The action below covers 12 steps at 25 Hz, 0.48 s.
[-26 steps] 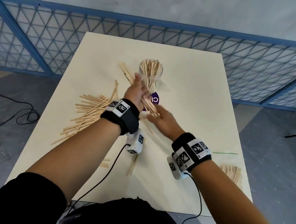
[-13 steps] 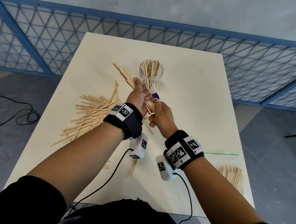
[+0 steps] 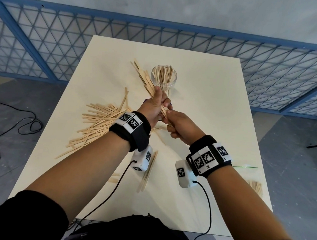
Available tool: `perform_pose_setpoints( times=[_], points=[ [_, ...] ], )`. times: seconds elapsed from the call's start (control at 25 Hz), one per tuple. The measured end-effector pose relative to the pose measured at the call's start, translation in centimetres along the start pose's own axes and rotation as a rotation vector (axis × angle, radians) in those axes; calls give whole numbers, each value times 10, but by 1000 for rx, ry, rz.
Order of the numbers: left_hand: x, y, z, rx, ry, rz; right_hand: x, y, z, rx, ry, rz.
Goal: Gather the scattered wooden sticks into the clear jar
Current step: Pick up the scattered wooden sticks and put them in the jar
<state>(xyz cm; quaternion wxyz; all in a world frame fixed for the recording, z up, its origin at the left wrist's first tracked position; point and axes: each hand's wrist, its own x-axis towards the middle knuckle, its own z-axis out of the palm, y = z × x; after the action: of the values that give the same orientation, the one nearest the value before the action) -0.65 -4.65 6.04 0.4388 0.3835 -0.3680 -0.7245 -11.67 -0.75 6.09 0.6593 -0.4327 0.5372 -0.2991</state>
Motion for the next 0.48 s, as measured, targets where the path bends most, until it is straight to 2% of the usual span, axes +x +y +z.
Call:
perform_pose_setpoints(
  times=[0.12, 0.32, 0.4, 0.48],
  points=[
    [1, 0, 2, -2, -11, -52, -2, -4, 4, 21, -19, 58],
    [2, -5, 0, -14, -44, -149, -5, 1, 6, -38, 5, 56],
    [3, 7, -3, -192, -7, -157, -5, 7, 3, -114, 34, 32],
    [9, 26, -9, -416, 92, -177, -7, 15, -2, -232, 50, 10]
  ],
)
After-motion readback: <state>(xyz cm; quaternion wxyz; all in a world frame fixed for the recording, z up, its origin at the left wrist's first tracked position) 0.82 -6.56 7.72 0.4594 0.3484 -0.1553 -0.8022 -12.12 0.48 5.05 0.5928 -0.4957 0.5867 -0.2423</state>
